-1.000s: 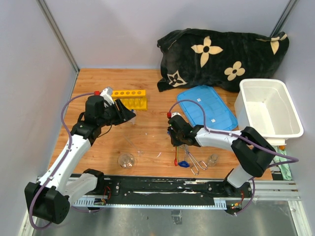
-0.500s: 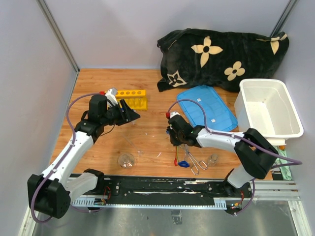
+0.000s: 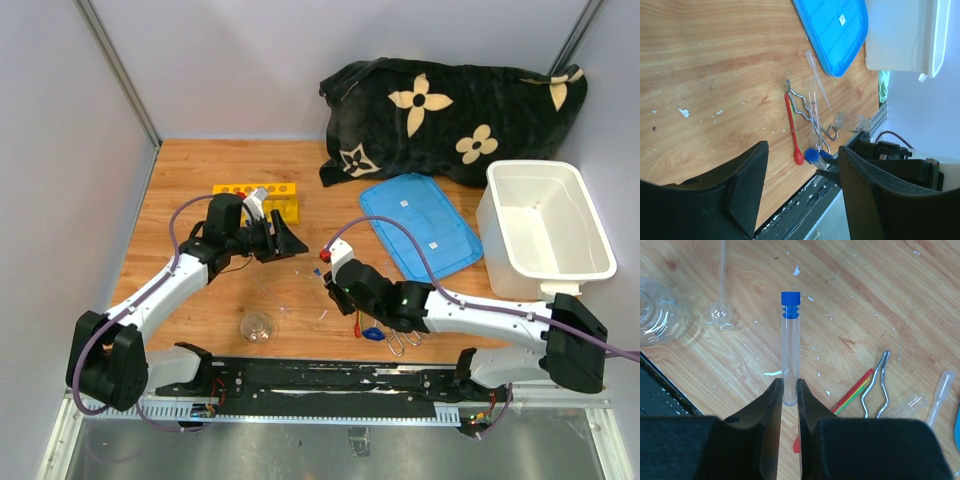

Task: Organize the chemistry lab equipment
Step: Pick up the test tube at the center of the board.

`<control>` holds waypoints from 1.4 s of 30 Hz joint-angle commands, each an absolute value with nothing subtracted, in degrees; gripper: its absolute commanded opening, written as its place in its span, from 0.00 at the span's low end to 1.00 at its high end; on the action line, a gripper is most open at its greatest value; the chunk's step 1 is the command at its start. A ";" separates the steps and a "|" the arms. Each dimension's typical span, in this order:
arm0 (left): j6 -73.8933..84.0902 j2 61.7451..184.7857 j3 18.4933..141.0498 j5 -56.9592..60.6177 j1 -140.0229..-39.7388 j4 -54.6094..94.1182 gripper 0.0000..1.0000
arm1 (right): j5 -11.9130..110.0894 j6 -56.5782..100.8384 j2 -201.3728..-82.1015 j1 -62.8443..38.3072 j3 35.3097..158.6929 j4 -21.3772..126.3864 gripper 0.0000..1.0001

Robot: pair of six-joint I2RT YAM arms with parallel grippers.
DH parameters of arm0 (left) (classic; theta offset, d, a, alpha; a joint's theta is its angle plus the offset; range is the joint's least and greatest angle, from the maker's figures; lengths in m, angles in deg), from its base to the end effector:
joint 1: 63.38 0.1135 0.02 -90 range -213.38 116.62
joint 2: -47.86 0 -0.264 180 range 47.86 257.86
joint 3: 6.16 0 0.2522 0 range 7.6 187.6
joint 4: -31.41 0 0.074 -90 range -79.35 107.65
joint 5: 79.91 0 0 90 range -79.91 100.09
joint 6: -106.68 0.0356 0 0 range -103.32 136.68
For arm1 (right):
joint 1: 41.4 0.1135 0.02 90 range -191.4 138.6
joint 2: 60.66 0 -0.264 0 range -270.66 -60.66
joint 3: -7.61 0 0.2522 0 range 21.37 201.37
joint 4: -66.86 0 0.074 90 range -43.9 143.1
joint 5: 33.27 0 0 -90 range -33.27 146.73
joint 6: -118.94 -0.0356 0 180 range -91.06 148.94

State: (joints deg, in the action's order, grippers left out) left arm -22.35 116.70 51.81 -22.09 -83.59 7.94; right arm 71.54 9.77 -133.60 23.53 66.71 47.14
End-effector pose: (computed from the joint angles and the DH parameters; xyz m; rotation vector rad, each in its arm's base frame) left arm 0.2359 -0.1070 0.2534 -0.0304 2.3174 -1.1724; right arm 0.1259 0.2477 0.2456 -0.7094 2.0732 0.5747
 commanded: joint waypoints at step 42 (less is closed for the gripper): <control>-32.11 120.23 43.20 -37.97 -89.13 26.57 0.48 | 81.34 12.72 -128.64 30.24 66.53 48.34 0.01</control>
